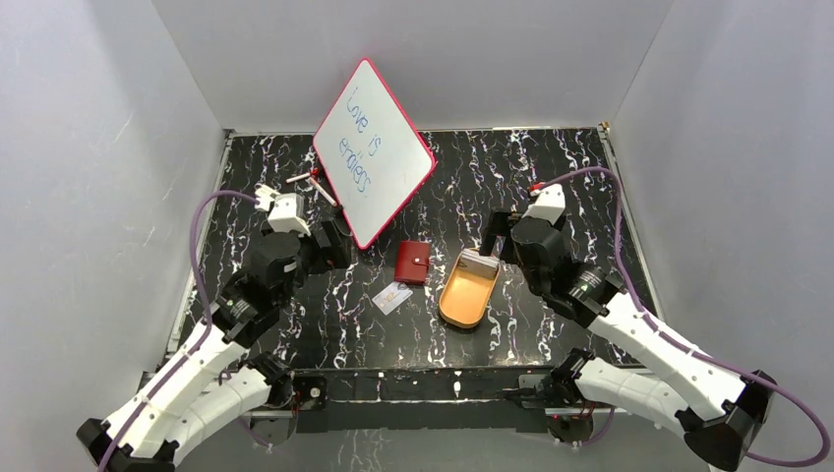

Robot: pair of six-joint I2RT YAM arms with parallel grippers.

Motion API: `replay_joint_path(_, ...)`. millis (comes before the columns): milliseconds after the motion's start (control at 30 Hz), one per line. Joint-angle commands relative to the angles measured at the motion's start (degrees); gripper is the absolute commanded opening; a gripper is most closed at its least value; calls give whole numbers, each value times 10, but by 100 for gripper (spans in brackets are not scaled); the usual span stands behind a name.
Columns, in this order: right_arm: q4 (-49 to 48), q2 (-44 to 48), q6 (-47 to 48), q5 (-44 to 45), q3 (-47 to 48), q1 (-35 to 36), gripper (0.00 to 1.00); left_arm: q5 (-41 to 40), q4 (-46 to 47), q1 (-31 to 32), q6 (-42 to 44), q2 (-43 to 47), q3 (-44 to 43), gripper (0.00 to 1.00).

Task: Put the credit cards into the card holder
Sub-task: Move the card holder to the center of the board.

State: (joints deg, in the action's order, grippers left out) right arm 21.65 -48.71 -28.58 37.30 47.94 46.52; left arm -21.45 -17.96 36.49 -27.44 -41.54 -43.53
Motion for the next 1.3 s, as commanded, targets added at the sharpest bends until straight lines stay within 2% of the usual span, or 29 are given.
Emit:
replay_joint_path(0, 58, -17, -53, 56, 43, 1, 99, -12, 26, 1, 14, 46, 16, 96)
replay_joint_path(233, 90, -27, -54, 47, 59, 1, 99, -18, 29, 1, 24, 63, 22, 96)
replay_joint_path(400, 52, 18, 23, -52, 30, 1, 99, -62, 17, 1, 27, 65, 23, 95)
replay_joint_path(500, 35, 44, 40, -120, 19, 1, 94, -87, 9, 2, 24, 69, 23, 94)
replay_joint_path(767, 44, -9, -13, -263, 24, 8, 82, -71, 13, 1, 28, 76, 26, 93)
replay_joint_path(933, 8, -46, -69, -233, 8, 79, 76, -72, 12, 1, 29, 73, 24, 93)
replay_joint_path(1100, -6, -114, -118, -152, 12, 167, 72, -71, 11, 1, 31, 70, 23, 93)
replay_joint_path(1267, 7, -193, -177, -67, 25, 212, 62, -74, 6, 1, 28, 68, 21, 92)
